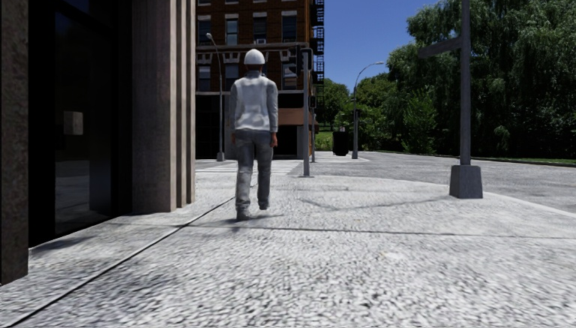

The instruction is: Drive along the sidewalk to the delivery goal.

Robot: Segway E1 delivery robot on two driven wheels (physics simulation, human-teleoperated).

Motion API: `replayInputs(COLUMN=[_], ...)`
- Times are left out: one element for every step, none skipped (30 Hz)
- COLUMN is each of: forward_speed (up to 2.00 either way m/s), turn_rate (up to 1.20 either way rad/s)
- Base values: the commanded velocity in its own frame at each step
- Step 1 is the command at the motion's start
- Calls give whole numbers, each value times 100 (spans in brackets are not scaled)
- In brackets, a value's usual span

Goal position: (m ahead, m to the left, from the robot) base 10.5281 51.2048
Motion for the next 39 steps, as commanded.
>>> replayInputs(forward_speed=[120, 120, 120, 120, 120, 120, 120, 120, 120, 120, 120, 120, 120, 120, 120, 120, 120, 120, 120, 120, 120, 120, 120, 120, 120, 120, 120, 120, 120, 120, 120, 120, 120, 120, 120, 120, 120, 120, 120], turn_rate=[0, 0, 0, 0, 0, 0, 0, 0, 0, 0, 0, 0, 0, 0, 0, 0, 0, 0, 0, 0, 0, 0, 0, 0, 0, 0, 0, 0, 0, 0, 0, 0, 0, 0, 0, 0, 0, 0, 0])
